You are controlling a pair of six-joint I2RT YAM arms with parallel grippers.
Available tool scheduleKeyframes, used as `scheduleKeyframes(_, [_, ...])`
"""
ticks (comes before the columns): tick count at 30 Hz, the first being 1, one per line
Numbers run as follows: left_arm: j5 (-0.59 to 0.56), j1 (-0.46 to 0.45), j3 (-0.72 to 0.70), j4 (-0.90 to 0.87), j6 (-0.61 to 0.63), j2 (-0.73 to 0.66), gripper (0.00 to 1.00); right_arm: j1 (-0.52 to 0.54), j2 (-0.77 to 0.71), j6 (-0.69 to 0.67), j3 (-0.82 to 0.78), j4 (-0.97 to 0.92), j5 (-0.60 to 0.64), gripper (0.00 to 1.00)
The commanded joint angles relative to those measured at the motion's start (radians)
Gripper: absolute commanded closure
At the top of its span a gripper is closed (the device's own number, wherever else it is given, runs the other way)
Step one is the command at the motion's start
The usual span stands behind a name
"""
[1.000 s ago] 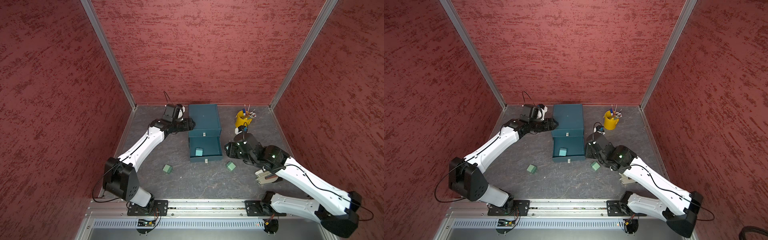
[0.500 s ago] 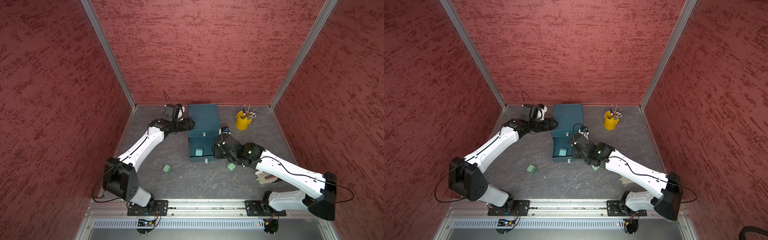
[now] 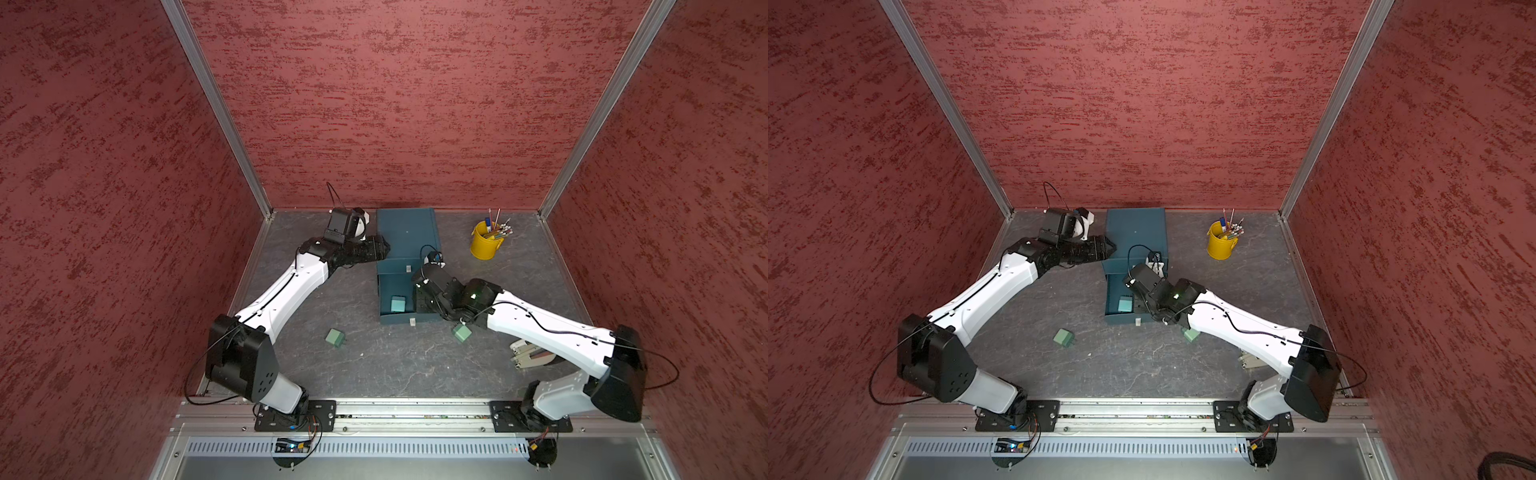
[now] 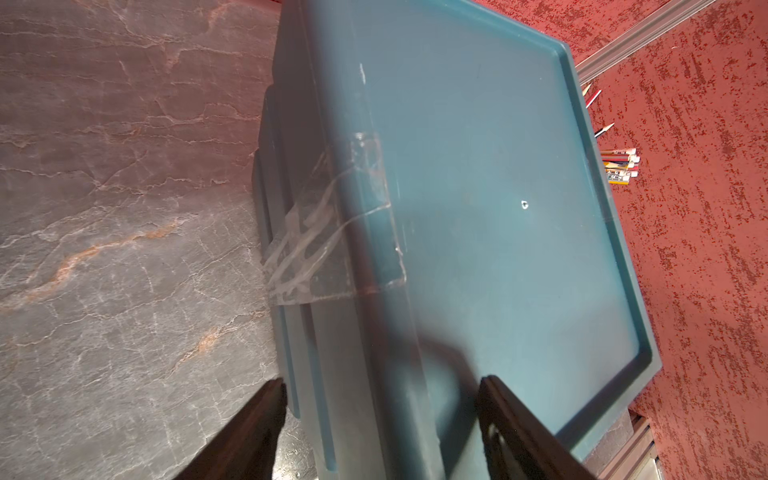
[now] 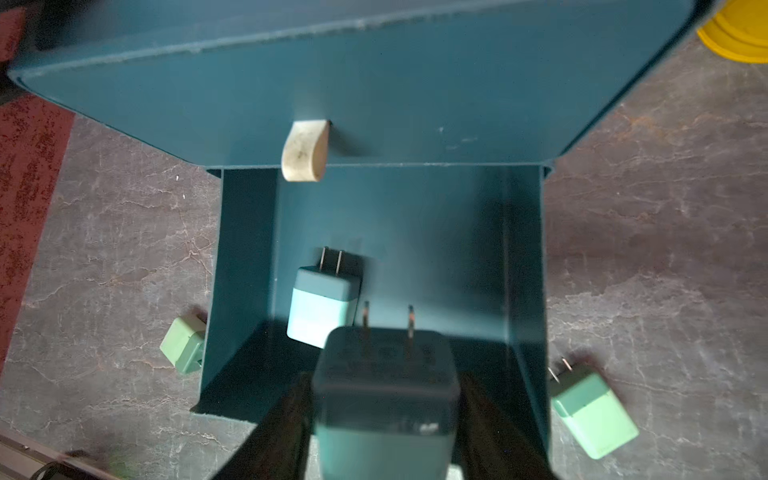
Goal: Place the plugs into the drawer by color
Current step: Place the plug in the drawer.
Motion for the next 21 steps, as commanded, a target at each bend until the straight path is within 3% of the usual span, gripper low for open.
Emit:
scheduleKeyframes(1, [-0.038, 0.007, -0.002, -0.061, 0.025, 0.001, 0.24, 0.007, -0.006, 0.001, 0.05, -0.009, 0.049, 0.29])
scheduleKeyframes(6, [-0.039, 0.007, -0.002, -0.061, 0.025, -0.004, 0.24, 0.008, -0.053, -0.003, 0.04, -0.023, 0.059, 0.17])
scheduleKeyframes(14, [-0.036, 0.007, 0.003, -0.061, 0.023, -0.007, 0.24, 0.133, -0.212, -0.078, -0.09, 0.05, 0.139, 0.23])
scheduleKeyframes(21, [-0.026, 0.009, 0.057, -0.074, 0.007, -0.03, 0.25, 0.224, -0.322, 0.024, -0.241, 0.065, 0.186, 0.27])
